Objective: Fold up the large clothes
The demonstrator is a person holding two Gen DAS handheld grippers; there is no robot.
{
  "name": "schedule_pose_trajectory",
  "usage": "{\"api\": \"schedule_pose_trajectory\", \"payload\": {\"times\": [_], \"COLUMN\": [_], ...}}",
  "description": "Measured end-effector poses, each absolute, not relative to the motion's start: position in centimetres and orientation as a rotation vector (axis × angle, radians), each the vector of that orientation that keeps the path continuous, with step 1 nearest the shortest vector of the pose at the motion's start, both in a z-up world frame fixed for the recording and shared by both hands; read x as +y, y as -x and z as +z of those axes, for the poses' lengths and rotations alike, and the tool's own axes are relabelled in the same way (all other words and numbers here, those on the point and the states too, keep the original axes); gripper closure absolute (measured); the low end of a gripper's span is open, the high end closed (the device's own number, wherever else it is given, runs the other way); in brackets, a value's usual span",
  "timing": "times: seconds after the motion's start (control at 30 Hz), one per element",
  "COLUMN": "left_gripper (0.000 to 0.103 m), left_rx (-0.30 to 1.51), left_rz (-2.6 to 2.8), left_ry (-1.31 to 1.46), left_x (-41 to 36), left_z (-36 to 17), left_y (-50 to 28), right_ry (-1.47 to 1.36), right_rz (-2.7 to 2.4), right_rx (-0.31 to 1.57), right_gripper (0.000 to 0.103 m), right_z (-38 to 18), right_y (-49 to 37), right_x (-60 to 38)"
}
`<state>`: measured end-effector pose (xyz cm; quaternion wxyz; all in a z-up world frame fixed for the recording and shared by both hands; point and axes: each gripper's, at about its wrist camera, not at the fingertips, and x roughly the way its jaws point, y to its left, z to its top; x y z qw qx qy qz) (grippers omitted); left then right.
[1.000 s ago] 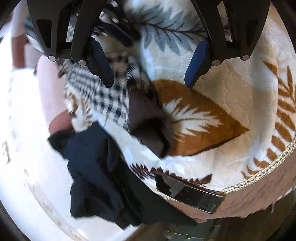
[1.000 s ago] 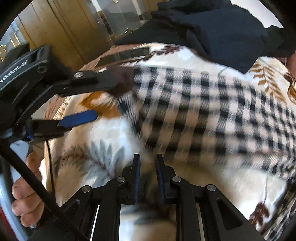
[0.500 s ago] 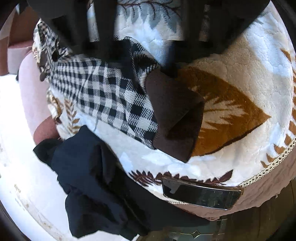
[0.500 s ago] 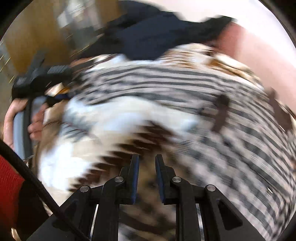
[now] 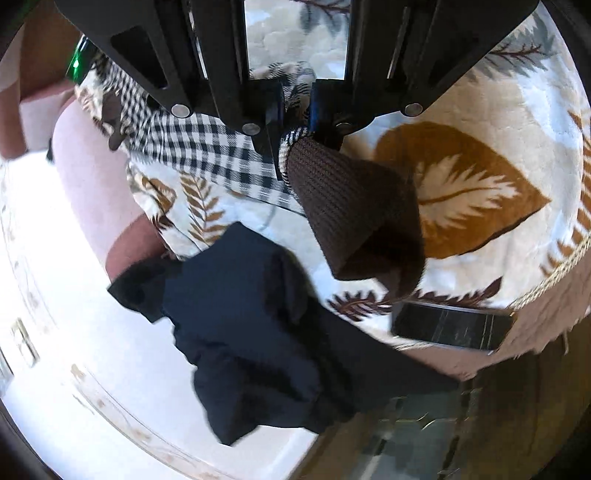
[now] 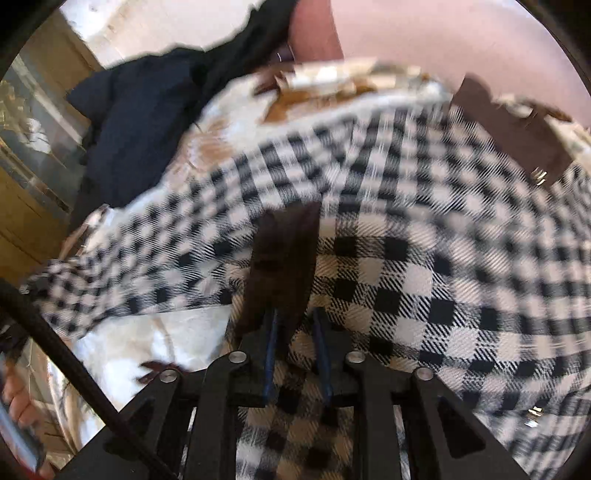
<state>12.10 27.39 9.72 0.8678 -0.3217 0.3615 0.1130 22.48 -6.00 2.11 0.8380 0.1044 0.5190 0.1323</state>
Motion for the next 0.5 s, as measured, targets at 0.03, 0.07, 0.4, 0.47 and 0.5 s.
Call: {"api": "schedule_pose_trajectory", "payload": {"times": [0.03,0.07,0.4,0.47,0.5], "left_gripper": [0.094,0.094,0.095,0.095,0.095], "left_rx": [0.758,0.760,0.763,0.787,0.799], "left_rz": [0.226,0.208,-0.028,-0.081,-0.118], "left_ry": [0.659,0.644,0.411,0.399,0.401], "left_x": [26.9,26.2,13.6,10.4,8.3], "left_z": [9.9,10.2,13.6,13.9,14.0], "left_y": [-12.2,-12.3,-13.7,-14.9,-15.6], "right_ry": [-0.232,-0.243,-0.219,-0.216,-0.223], "right_rz": [0.292,0.309,0.255,0.216,0.187], "right_rx": [1.099,1.096,0.980,0.944,0.925], "right_gripper": [0.079,0.080,0.082,0.081,0.081], "right_z": [2.2,2.4,7.5,7.9,7.9], "right_y": [-22.5,-22.4,-12.7,-11.3,-10.8], "right_x": [-6.2,-6.6,-17.1,-19.6,-21.0]}}
